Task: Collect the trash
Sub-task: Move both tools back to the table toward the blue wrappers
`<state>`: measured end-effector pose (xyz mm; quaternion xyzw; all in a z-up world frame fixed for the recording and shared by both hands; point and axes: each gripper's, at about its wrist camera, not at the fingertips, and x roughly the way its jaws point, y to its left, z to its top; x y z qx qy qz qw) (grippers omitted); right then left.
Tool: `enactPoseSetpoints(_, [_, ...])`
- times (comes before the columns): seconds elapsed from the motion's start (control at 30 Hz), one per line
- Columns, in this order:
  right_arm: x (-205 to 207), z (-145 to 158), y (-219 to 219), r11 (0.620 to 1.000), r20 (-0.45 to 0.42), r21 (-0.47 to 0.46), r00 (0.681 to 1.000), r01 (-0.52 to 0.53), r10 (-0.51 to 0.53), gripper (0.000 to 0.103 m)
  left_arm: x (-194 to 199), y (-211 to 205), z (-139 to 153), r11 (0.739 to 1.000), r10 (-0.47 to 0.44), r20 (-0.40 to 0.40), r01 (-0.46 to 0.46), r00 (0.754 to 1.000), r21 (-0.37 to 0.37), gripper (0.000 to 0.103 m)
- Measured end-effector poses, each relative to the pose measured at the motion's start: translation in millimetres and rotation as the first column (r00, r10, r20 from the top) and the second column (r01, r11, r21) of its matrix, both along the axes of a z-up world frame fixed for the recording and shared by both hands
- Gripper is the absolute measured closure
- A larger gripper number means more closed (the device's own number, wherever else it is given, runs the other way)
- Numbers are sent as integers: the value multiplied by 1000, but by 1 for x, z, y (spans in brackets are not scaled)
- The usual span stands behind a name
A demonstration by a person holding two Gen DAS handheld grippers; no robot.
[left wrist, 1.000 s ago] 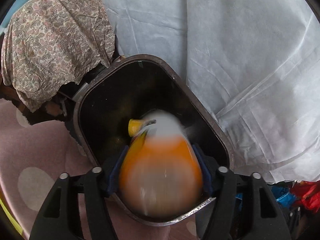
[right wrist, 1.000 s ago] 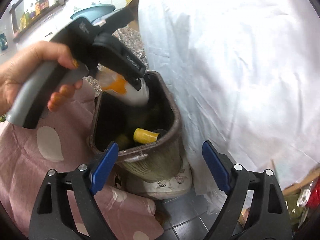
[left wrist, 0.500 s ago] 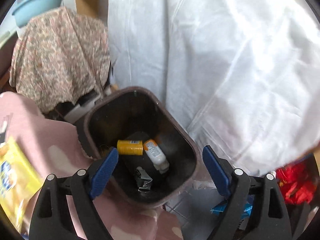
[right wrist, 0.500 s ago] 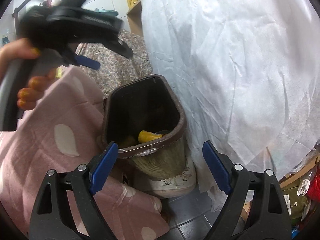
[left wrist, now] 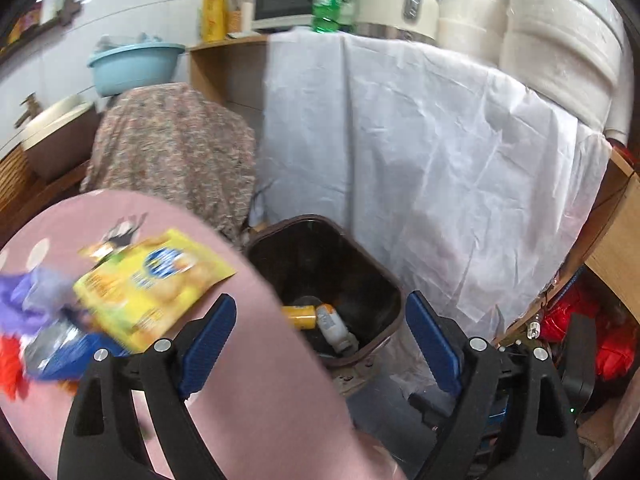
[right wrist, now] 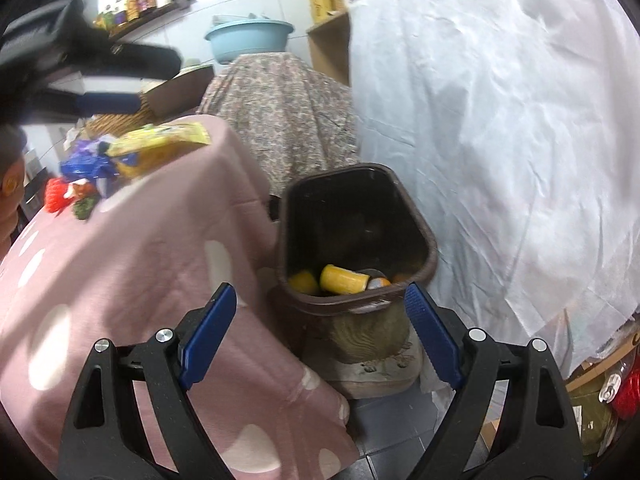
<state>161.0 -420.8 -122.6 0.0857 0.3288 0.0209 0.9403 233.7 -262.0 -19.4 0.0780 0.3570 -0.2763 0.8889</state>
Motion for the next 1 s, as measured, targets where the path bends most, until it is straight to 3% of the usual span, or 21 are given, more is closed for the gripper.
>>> enactPoseSetpoints(0.17, [-2, 13, 25, 998, 19, -23, 998, -53, 54, 17, -14, 52, -2, 996, 82, -10, -82, 997, -40, 17])
enactPoseSetpoints(0.27, [-3, 21, 39, 996, 30, -32, 996, -77, 78, 17, -19, 91, 1, 982, 177, 0, -176, 984, -66, 17])
enactPoseSetpoints(0.4, [-8, 28, 55, 994, 43, -45, 993, -104, 106, 17, -19, 142, 3, 941, 322, -24, -322, 947, -104, 18])
enactPoseSetpoints(0.53, [-10, 34, 74, 988, 53, -92, 990, -123, 128, 17, -8, 186, 0, 878, 431, -111, -445, 895, -177, 21])
enactPoseSetpoints(0.77, [-17, 47, 93, 979, 74, -120, 981, -167, 177, 17, 19, 220, -16, 818, 468, -259, -525, 845, -234, 42])
enactPoseSetpoints(1.0, [-23, 53, 95, 977, 74, -124, 980, -172, 182, 17, 23, 230, -15, 788, 470, -284, -542, 836, -292, 46])
